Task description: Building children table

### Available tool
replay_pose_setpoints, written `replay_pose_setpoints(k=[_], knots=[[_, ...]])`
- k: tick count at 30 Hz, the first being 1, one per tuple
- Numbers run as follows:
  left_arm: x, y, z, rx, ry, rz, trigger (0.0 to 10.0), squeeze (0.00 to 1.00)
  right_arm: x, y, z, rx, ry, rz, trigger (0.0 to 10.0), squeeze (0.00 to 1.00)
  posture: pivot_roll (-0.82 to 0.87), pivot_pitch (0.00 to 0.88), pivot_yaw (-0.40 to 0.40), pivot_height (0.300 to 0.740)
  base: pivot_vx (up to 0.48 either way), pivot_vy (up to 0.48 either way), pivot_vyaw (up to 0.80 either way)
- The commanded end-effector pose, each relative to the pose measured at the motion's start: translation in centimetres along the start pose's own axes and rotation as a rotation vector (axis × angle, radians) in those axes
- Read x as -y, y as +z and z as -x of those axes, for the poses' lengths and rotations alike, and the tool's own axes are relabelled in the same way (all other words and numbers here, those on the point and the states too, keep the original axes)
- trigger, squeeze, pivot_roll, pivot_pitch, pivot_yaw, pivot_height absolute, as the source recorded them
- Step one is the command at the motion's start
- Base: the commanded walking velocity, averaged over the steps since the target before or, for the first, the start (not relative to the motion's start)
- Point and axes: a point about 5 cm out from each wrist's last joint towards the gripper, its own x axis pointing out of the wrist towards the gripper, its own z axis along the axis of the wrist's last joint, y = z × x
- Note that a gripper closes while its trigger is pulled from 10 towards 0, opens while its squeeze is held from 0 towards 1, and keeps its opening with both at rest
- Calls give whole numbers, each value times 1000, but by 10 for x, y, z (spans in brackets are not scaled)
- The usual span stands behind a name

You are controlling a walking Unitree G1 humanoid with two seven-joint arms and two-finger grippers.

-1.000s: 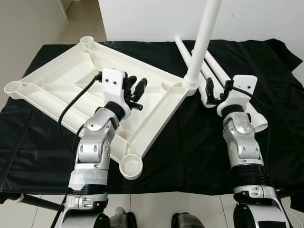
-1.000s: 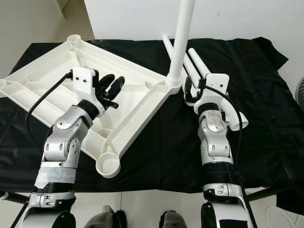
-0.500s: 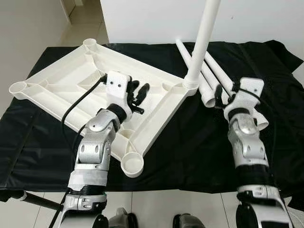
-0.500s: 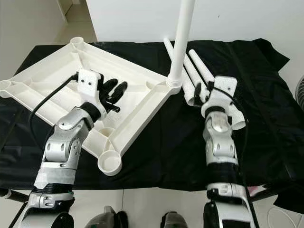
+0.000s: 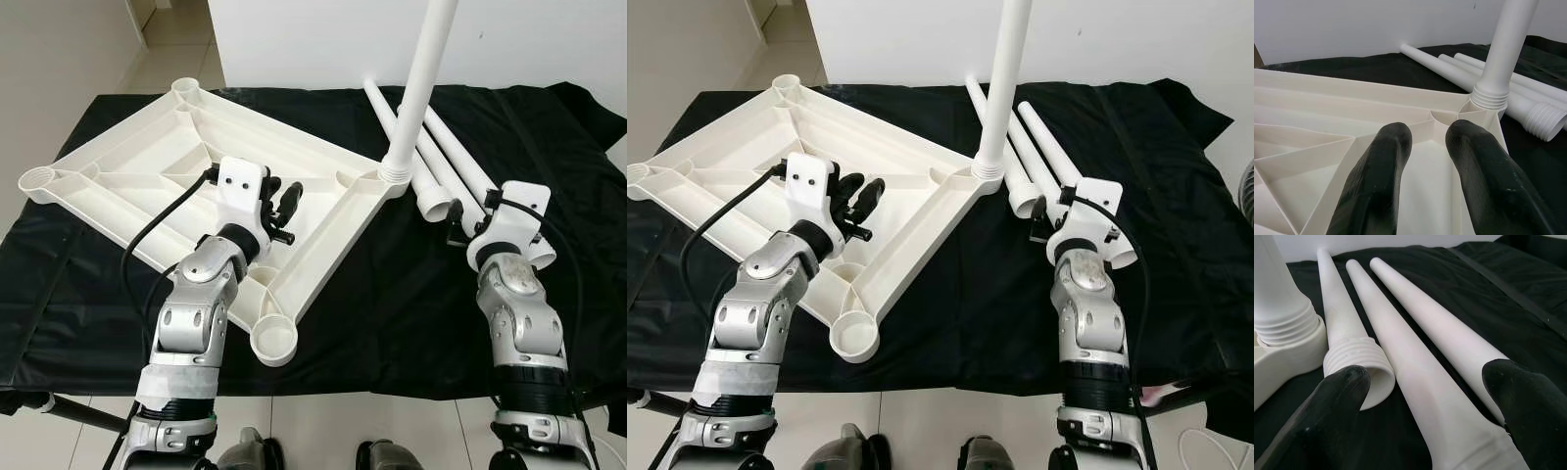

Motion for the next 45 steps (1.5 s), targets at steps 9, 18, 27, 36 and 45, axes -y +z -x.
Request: replay_pose_setpoints(k=[9, 18, 27, 36, 45], knots=[[-4, -1, 5, -26, 24, 2, 10000, 0, -5, -8, 26, -26, 52, 23, 10000, 0, -125, 118, 62, 740, 0, 0, 0], [-2, -2, 7, -42, 23, 8, 10000, 0, -1, -11, 42, 41, 35, 38, 10000, 0, -126, 130, 63, 740, 0, 0, 0], [0, -3, 9, -55, 25, 19, 10000, 0, 14, -28, 52, -34, -65, 92, 10000, 0, -126, 140, 65, 740, 0, 0, 0], [3, -5, 10, -63, 32, 26, 10000, 0, 27, -34, 48, -61, -97, 100, 10000, 0, -128, 150, 63, 740, 0, 0, 0], [5, -5, 10, -63, 32, 31, 10000, 0, 28, -37, 44, -97, -1, 121, 10000, 0, -132, 159, 60, 740, 0, 0, 0]])
